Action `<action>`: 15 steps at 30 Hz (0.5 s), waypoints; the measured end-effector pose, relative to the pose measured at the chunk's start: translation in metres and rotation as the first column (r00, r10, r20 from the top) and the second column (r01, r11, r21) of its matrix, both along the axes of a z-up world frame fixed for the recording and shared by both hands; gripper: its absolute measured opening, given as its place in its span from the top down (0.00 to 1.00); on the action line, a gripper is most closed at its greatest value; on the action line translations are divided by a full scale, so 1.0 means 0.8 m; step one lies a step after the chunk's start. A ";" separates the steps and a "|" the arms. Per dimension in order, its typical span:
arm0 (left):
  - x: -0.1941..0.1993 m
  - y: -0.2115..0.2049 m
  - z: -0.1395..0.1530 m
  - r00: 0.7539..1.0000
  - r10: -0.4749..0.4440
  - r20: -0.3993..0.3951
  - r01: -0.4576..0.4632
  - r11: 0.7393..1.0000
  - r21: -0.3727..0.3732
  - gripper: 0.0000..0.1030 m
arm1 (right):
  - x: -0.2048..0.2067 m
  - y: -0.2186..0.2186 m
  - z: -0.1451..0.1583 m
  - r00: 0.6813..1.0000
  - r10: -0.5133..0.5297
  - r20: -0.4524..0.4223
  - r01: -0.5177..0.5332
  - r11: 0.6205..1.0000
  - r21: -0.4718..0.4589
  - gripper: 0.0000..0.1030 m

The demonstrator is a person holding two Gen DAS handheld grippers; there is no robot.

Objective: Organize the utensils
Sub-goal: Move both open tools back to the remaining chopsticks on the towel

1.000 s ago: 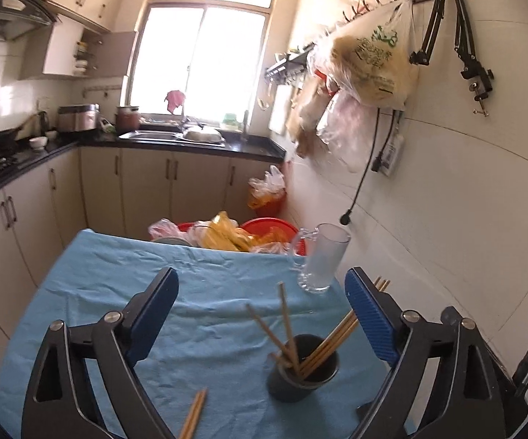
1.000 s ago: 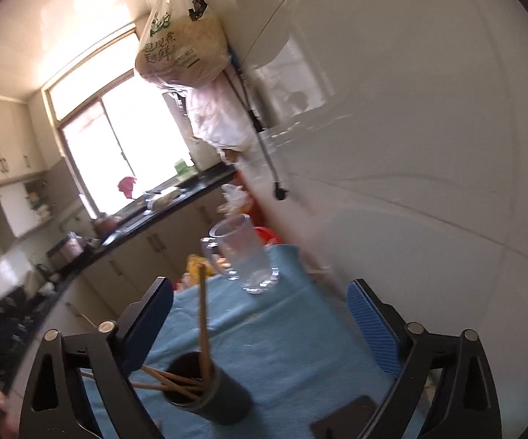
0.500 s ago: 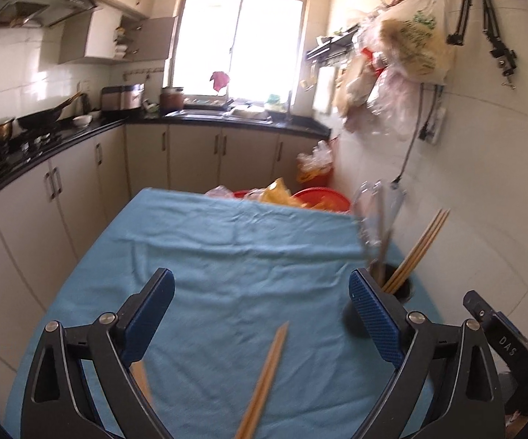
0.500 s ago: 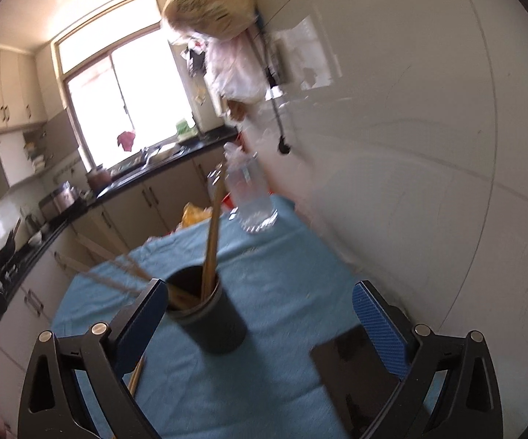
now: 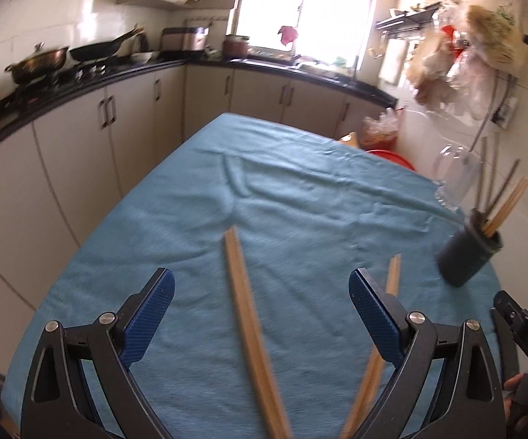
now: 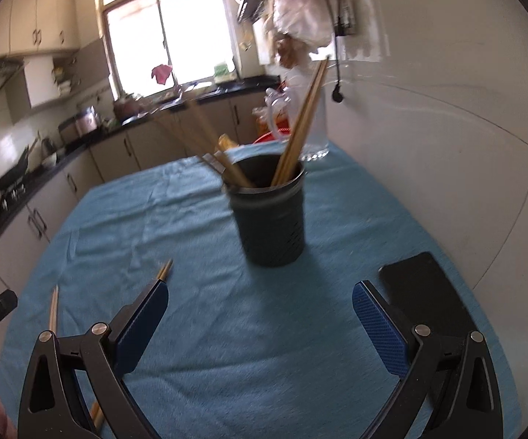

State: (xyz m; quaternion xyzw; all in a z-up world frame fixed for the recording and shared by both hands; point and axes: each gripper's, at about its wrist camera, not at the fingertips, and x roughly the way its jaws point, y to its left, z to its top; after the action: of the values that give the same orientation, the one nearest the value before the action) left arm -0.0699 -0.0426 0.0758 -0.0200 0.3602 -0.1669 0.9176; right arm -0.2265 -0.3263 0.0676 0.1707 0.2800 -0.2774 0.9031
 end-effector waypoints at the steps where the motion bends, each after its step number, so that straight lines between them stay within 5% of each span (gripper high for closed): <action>1: 0.003 0.006 -0.007 1.000 0.011 -0.009 -0.011 1.000 0.007 0.07 | 0.004 0.003 -0.003 1.000 0.008 -0.013 -0.008 1.000 -0.001 0.01; 12: 0.025 0.048 -0.060 0.991 0.062 -0.115 -0.064 0.998 -0.007 0.07 | 0.025 0.023 -0.025 0.995 0.062 -0.081 -0.059 0.998 0.034 0.02; 15: 0.029 0.061 -0.063 0.988 0.069 -0.139 -0.079 0.995 -0.063 0.07 | 0.031 0.023 -0.027 0.992 0.097 -0.076 -0.090 0.992 0.085 0.19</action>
State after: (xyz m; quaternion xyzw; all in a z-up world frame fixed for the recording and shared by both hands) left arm -0.0467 0.0061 0.0251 -0.0760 0.4151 -0.1431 0.8952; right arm -0.2016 -0.3079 0.0462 0.1828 0.3344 -0.2297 0.8955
